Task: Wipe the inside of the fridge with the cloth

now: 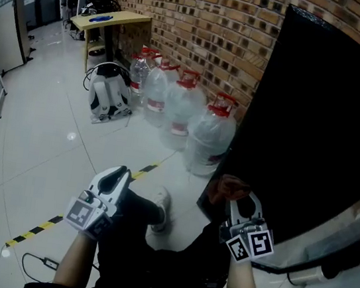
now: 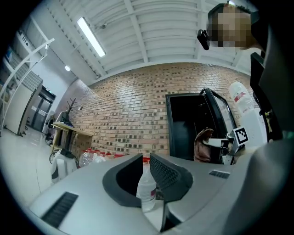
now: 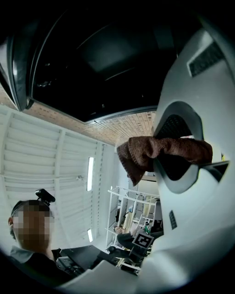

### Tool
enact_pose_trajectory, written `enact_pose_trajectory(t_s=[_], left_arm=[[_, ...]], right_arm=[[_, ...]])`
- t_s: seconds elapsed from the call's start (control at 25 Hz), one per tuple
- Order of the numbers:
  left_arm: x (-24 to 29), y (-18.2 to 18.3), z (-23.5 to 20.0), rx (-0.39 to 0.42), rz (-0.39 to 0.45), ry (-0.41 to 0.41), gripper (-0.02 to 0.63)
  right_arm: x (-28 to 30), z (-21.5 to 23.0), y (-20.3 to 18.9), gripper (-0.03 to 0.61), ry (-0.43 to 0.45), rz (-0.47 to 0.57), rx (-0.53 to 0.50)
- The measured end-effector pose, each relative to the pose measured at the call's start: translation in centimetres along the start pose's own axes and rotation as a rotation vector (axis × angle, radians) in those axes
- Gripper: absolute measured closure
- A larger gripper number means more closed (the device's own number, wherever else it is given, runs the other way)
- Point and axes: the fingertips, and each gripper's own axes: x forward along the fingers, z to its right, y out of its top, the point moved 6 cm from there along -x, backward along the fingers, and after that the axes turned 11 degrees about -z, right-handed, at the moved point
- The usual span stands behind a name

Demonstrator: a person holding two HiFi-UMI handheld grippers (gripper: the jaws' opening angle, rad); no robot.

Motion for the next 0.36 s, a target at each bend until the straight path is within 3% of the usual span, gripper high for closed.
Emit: enact_pose_trajectory(t_s=[0.36], left_arm=[[0.07, -0.41, 0.05, 0.001, -0.021, -0.001, 0.56]], right_arm=[[-0.3, 0.07, -0.09, 0.509, 0.003, -0.005, 0.005]])
